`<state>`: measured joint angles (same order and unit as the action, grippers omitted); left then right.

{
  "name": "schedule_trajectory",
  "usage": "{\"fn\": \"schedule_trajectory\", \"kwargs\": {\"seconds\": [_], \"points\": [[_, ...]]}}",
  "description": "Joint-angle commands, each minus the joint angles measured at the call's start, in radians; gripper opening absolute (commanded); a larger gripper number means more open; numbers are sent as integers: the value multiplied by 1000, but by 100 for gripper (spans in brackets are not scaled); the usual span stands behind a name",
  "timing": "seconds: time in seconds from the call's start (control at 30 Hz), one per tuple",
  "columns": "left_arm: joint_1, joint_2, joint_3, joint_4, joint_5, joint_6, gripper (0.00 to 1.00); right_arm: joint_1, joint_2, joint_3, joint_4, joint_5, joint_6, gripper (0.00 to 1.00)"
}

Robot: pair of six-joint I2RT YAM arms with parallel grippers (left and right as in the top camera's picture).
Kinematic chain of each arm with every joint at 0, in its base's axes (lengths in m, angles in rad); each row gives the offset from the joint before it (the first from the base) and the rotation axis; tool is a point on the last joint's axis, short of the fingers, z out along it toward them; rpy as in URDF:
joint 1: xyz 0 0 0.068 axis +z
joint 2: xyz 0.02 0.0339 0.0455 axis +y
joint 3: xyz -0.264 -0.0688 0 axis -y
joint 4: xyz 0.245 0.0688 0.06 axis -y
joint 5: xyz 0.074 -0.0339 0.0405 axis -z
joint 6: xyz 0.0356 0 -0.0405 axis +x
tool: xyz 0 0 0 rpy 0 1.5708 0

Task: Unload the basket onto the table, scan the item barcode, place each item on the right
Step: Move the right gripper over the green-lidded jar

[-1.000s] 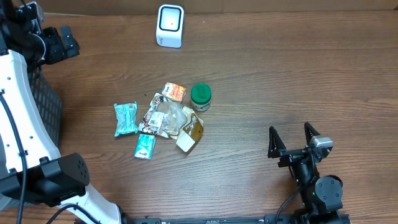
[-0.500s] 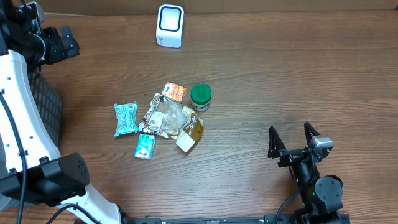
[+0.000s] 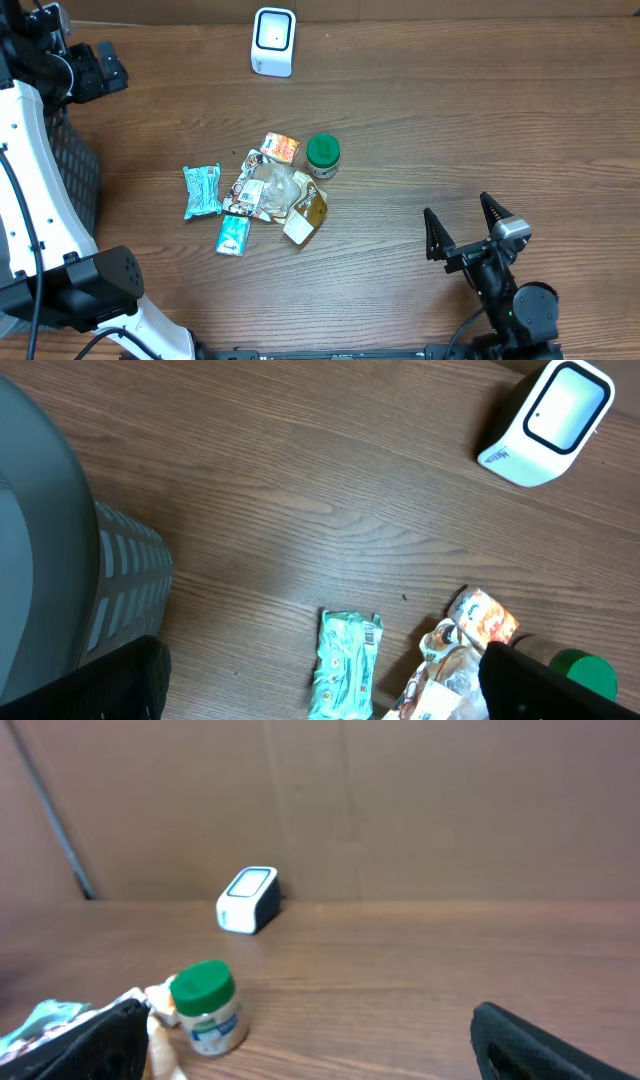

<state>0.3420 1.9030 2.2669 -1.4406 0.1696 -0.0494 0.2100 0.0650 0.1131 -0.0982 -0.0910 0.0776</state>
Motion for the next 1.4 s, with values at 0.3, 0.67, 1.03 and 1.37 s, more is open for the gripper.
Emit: {"fn": "schedule_trajectory", "kwargs": {"seconds": [0.3, 0.67, 1.03, 1.37], "points": [[-2, 0, 6, 1, 14, -10, 100, 3, 669, 782, -396, -306, -106, 100], [-2, 0, 6, 1, 14, -10, 100, 16, 1191, 1373, -872, -315, -106, 100], [-2, 0, 6, 1, 14, -10, 100, 32, 1437, 1440, -884, -318, -110, 100], [-2, 0, 6, 1, 14, -10, 100, 123, 1637, 1440, -738, -115, -148, 100]]}}
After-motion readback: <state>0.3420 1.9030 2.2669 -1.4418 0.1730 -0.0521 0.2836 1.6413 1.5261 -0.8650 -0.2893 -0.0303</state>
